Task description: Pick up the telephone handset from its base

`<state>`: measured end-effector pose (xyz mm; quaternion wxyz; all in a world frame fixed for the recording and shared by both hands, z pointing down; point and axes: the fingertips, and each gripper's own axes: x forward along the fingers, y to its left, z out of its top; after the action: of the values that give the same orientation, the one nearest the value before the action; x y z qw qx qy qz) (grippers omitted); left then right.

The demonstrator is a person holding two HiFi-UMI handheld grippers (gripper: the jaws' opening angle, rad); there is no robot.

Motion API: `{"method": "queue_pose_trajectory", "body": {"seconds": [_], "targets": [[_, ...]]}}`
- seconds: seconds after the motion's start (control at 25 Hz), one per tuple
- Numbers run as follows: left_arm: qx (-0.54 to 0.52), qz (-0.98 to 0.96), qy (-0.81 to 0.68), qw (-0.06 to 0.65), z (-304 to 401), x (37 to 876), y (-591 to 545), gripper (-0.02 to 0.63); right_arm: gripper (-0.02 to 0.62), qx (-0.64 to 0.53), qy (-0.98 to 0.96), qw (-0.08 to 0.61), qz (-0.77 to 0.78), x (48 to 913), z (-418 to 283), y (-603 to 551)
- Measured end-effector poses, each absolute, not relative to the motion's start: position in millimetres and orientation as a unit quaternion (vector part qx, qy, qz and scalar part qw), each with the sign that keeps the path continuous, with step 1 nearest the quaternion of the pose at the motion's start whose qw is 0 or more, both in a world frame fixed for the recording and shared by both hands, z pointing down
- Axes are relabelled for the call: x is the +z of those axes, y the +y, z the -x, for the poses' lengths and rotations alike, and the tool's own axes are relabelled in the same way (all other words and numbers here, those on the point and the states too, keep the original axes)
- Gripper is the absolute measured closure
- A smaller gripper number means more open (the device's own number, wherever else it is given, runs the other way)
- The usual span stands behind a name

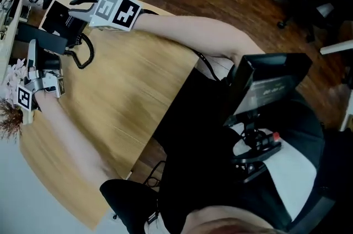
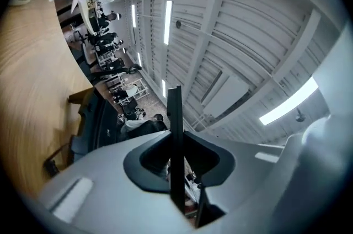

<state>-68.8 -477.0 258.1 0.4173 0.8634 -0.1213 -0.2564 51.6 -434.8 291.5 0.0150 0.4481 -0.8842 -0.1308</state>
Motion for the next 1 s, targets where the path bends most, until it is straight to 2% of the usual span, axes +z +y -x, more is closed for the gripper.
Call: {"method": "queue_pose_trajectory", "body": {"seconds": [0.56, 0.76, 1.0], "targets": [[-0.299, -0.894, -0.060, 0.329, 93, 199, -326, 0.532, 0.537, -0.144, -0.894, 0.015, -0.424, 279, -31, -390], [-0.294, -0.889, -0.067, 0.344, 87, 202, -290, 0.531, 0.537, -0.107, -0.894, -0.019, -0.434, 269, -51, -344], [-0.294, -0.901, -0.077, 0.308, 85, 201, -248, 0.531, 0.537, -0.089, -0.909, -0.060, -0.402, 254, -56, -273]]}}
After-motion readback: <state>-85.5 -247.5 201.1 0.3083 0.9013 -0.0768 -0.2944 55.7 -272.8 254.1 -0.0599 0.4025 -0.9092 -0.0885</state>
